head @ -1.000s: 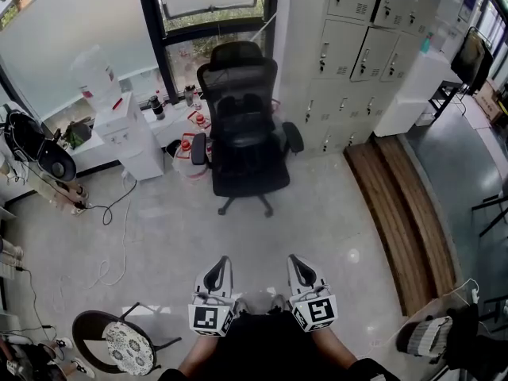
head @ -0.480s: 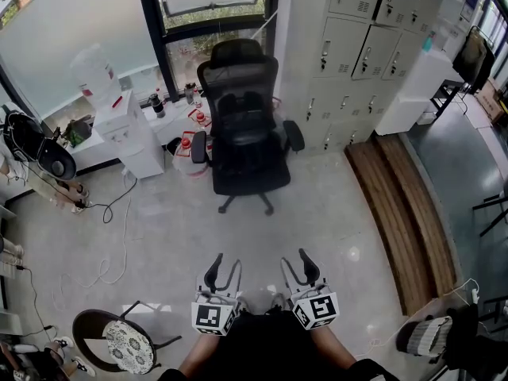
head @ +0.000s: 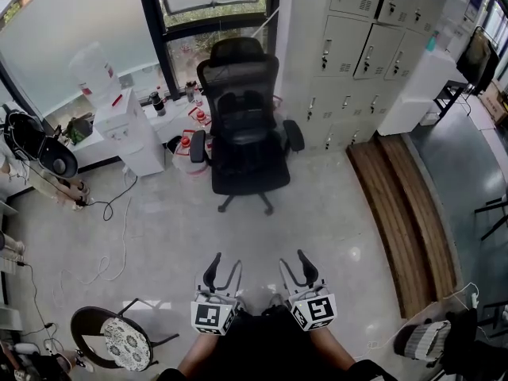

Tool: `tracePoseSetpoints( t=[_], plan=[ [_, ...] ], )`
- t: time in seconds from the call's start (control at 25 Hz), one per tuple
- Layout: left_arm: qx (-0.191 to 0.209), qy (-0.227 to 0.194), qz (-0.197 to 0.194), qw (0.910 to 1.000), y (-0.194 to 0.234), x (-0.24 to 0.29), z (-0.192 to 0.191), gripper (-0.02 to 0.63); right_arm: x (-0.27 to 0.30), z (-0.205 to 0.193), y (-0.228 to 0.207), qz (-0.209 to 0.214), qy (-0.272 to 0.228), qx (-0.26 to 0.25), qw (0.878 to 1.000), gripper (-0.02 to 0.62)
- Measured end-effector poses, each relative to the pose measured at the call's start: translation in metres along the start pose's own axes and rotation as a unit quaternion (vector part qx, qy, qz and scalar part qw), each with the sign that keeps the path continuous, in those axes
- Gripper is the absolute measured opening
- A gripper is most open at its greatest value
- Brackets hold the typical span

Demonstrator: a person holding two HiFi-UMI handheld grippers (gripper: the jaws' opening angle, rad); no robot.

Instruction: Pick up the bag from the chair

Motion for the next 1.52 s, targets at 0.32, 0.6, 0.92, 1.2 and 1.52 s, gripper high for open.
tracePoseSetpoints(
  t=[0.32,0.6,0.92,1.2,1.52],
  plan=[
    [-0.006,0.003,0.028,0.9996,-0.026,0.020,0.007,0.187,0.005,-0.007,-0.034,0.030,0.005,-0.003,1.000,0.180],
    [-0.004,0.015,0.046,0.9988,-0.046,0.042,0.011,0.187,0.019,-0.005,-0.065,0.057,0.007,-0.009,0.998,0.179],
    [-0.033,0.017,0.061,0.9974,-0.019,0.077,0.013,0.187,0.061,-0.005,-0.092,0.058,0.022,-0.010,0.998,0.179],
    [-0.033,0.007,0.033,0.9989,0.027,0.150,0.042,0.187,0.130,0.018,-0.113,0.038,0.032,-0.022,0.999,0.180],
    [-0.042,-0.004,-0.008,0.9991,0.103,0.225,0.095,0.187,0.229,0.077,-0.121,0.022,0.029,-0.023,0.999,0.181]
  ],
)
Point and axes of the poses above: the fingertips, and each gripper's own axes: x forward along the fingers, y to its left, z out of its top, the point moved 1 cm from there along -x, backward along the fingers, and after that the axes turned 14 degrees about y, right-handed, at the moved point
